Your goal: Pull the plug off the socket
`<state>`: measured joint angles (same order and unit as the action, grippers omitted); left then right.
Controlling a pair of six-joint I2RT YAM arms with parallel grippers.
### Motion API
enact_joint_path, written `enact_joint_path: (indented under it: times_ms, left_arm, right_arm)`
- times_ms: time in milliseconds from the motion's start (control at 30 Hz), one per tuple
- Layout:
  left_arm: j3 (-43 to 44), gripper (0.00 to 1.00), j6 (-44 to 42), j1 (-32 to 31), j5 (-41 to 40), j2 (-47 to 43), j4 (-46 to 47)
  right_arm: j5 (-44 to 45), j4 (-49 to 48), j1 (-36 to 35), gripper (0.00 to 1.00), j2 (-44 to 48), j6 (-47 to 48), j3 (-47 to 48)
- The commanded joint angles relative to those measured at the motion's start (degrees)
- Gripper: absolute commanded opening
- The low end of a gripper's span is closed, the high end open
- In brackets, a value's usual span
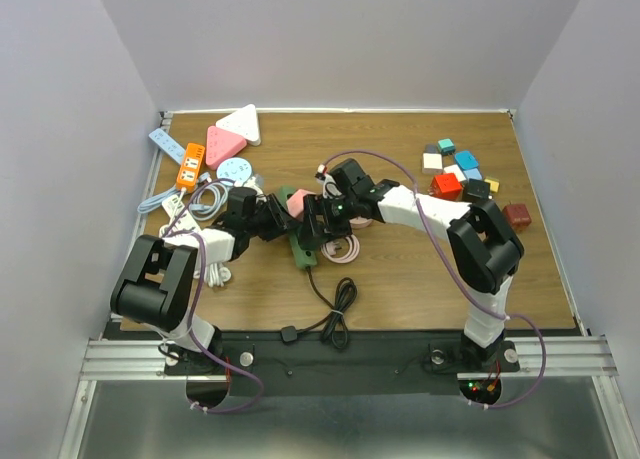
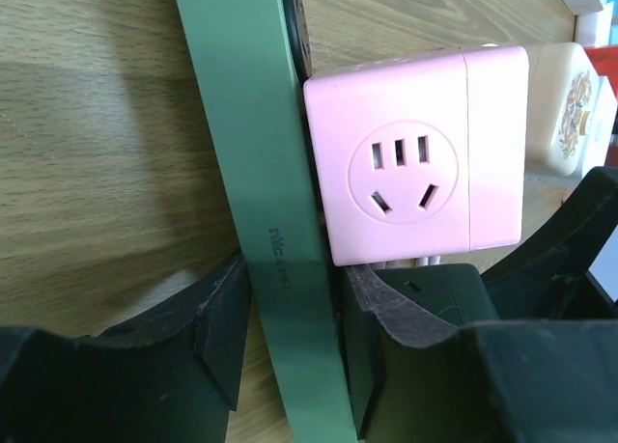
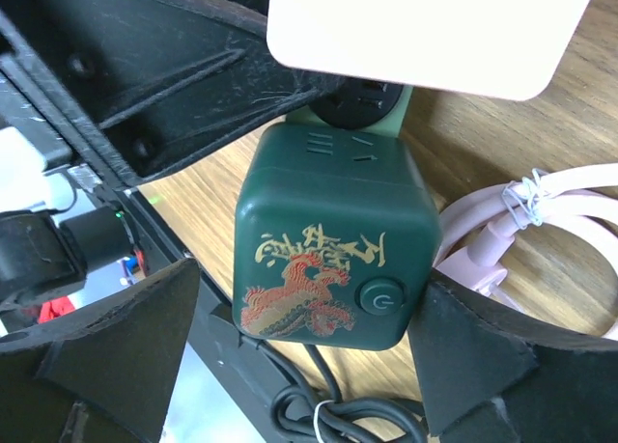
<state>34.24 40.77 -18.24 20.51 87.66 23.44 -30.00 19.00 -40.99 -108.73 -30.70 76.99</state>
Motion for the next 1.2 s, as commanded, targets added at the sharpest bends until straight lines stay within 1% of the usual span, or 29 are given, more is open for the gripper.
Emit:
enact_joint_path:
  times_ms: [0, 133, 267, 333, 367, 400, 433, 567, 633, 667, 700, 767, 867, 900, 1000, 1167]
  left_arm:
    - [1.09, 0.00, -3.33, -1.10, 5.33, -1.87, -0.68]
    - [2.23, 0.00, -4.82, -1.10, 9.10, -1.53, -0.94]
    - [2.59, 0.00, -6.14, -1.10, 10.42, -1.26, -1.82]
    - [2.50, 0.00, -6.76, -1.10, 9.90, -1.52, -2.52]
    - [2.41, 0.00, -6.76, -1.10, 9.64, -1.61, -2.70]
    - [2.24, 0.00, -6.93, -1.10, 9.20, -1.79, -2.87]
    - [2.24, 0.00, -7.02, -1.10, 9.19, -1.79, -2.88]
    - [2.15, 0.00, -8.16, -1.10, 10.25, -1.44, -2.79]
    - [1.89, 0.00, -9.30, -1.10, 9.29, -1.44, -3.75]
    - [1.62, 0.00, -9.66, -1.10, 8.76, -1.44, -4.10]
    - [1.01, 0.00, -10.10, -1.10, 8.23, -1.44, -4.37]
    - [0.48, 0.00, -10.28, -1.10, 5.08, -1.26, -5.94]
    - [-0.05, 0.00, -10.28, -1.10, 2.79, -1.00, -6.48]
    - [-0.31, 0.00, -10.28, -1.10, 1.91, -0.82, -6.65]
    - [-1.10, 0.00, -10.10, -1.10, -1.08, -0.38, -7.44]
    - [-0.84, 0.00, -10.28, -1.10, -3.02, 0.23, -7.71]
  right_arm:
    - [-2.88, -5.04, -1.63, 0.85, -1.31, 3.27, 2.81]
    - [-0.07, -3.80, -1.81, 0.82, -2.37, 5.91, 3.08]
    - [1.70, -3.45, -1.81, 0.79, -2.54, 6.79, 3.69]
    - [1.44, -3.45, -1.81, 0.66, -2.89, 6.70, 4.39]
    - [1.17, -3.45, -1.90, 0.53, -3.07, 6.53, 4.48]
    - [1.08, -3.45, -1.81, 0.47, -3.24, 6.35, 4.74]
    - [1.00, -3.53, -1.90, 0.44, -3.25, 6.09, 4.66]
    - [1.26, -3.53, -1.90, 0.44, -3.68, 5.21, 4.40]
    - [1.52, -3.45, -1.90, 0.29, -3.16, 4.43, 4.40]
    - [2.04, -3.45, -1.81, 0.19, -2.72, 4.07, 4.31]
    - [3.62, -3.45, -1.81, 0.00, -2.11, 3.46, 4.13]
    - [5.38, -3.45, -1.37, 0.01, 0.95, 2.14, 2.99]
    - [7.05, -3.45, -0.50, 0.01, 5.09, 1.61, 1.50]
    - [7.84, -3.45, 0.03, 0.00, 7.98, 1.43, 0.45]
    - [7.59, -3.36, 3.62, 0.00, 11.42, 0.82, -1.75]
    - [6.44, -3.01, 7.77, 0.01, 16.79, 0.55, -5.27]
